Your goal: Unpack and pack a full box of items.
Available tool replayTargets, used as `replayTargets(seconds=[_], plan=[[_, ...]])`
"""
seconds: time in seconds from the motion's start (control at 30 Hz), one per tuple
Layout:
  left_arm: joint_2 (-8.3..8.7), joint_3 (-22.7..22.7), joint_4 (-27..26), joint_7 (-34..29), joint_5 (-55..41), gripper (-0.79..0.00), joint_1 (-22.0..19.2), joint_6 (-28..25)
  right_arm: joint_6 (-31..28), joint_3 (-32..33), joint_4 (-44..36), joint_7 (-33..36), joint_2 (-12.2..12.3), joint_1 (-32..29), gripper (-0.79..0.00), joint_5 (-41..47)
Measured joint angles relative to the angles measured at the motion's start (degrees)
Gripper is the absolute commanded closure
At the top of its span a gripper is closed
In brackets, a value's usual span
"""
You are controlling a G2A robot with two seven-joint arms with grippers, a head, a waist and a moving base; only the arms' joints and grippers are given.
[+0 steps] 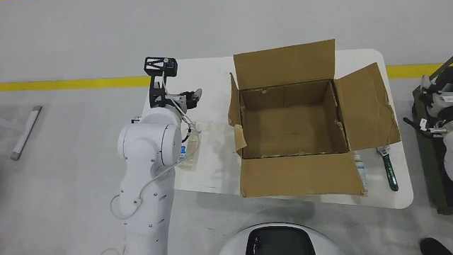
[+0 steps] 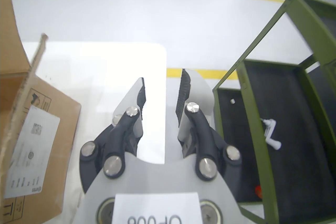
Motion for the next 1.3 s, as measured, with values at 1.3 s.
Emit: replayTargets(seconds=[1.3], plan=[[2.65,-1.64,7.96,-19.34,-15.81,-0.785,3.06,-19.11,-4.95,-3.31,-6.75,-20.97,-1.70,-3.63,0.000,3.31]])
